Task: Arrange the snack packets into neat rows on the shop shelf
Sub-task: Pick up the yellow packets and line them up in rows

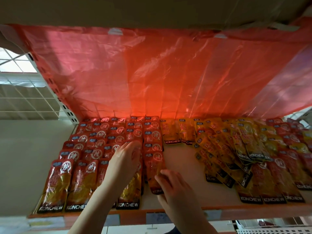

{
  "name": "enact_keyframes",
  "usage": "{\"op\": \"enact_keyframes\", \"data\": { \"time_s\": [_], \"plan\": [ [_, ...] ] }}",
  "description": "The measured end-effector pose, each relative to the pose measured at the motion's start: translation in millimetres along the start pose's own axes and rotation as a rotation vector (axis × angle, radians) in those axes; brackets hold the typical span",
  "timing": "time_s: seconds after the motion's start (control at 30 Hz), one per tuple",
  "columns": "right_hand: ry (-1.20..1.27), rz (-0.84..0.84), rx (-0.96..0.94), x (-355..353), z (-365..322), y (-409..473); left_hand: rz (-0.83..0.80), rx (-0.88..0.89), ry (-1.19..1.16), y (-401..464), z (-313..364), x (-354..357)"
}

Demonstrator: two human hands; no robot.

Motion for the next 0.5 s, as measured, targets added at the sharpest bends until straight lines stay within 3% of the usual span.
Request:
{"op": "enact_keyframes", "data": {
  "time_s": [0.13, 0.33, 0.5],
  "plan": [
    [-0.033, -0.042, 0.005, -1, -6, -3, -0.007, 0.052, 0.028, -7, 1, -3],
    [0.057, 0.128, 0.108, -11, 1, 15, 0.010, 0.162, 0.154, -12, -5, -6],
    [-0.003, 0.084, 0.177, 9, 12, 38, -0.008, 0.276, 0.279, -19, -8, -6]
  ]
}}
Point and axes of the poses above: each hand's wrist, its own y-axis towards the middle knuckle, its own x-axis out of the palm, z = x × y, the point moved 3 cm from there along y, towards the middle knuckle, and after that the axes turned 6 degrees about y, right-handed, at the moved point
